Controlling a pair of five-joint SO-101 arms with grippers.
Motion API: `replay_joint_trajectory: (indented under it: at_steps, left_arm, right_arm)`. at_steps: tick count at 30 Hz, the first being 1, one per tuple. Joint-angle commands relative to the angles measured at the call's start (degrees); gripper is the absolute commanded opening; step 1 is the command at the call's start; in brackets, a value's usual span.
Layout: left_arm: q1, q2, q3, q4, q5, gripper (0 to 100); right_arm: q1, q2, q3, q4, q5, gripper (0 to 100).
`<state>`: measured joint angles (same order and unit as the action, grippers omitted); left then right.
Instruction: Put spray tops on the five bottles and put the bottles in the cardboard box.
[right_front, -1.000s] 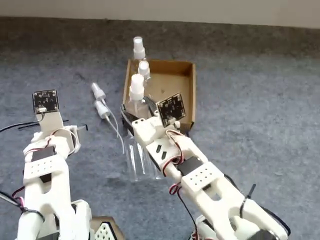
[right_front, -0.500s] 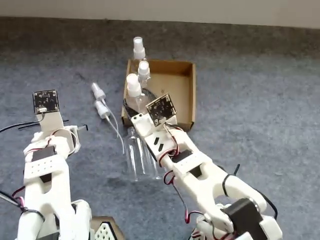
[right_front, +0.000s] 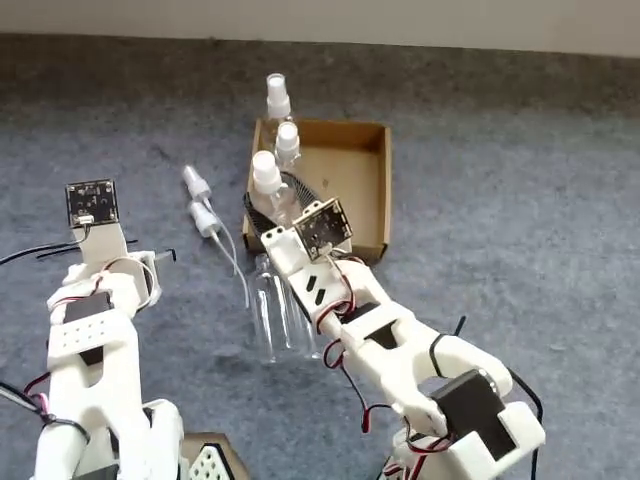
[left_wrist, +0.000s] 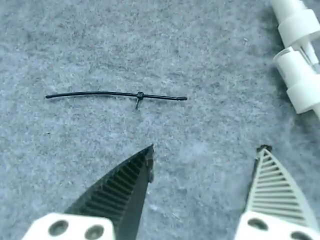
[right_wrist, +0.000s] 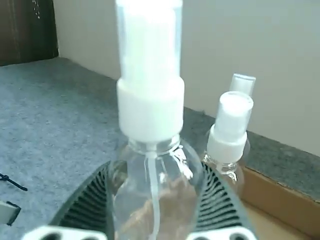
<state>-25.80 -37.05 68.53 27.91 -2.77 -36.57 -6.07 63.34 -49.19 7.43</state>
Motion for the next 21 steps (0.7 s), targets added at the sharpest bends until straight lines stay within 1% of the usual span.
replay_joint_trajectory:
  at_steps: [1,11,15,19,21]
  left_arm:
    - [0.9,-0.3,-1.2,-1.1,0.3,29]
    - [0.9,-0.3,-1.2,-1.1,0.3,29]
    - [0.9,-0.2,-1.2,-1.1,0.3,29]
    - [0.9,-0.2,-1.2,-1.1,0.3,29]
    - [0.9,-0.2,-1.2,-1.1,0.3,29]
  right_arm:
    - [0.8,-0.4,-3.4,-1.7,0.6,0.4]
    - [1.5,0.1,-6.4,-2.2,0.5,0.4]
    - [1.9,0.1,-6.2,-1.9,-3.4,0.4]
    - [1.9,0.1,-6.5,2.9,-5.8,0.4]
    - [2.2,0.1,-6.5,3.3,-7.1,0.4]
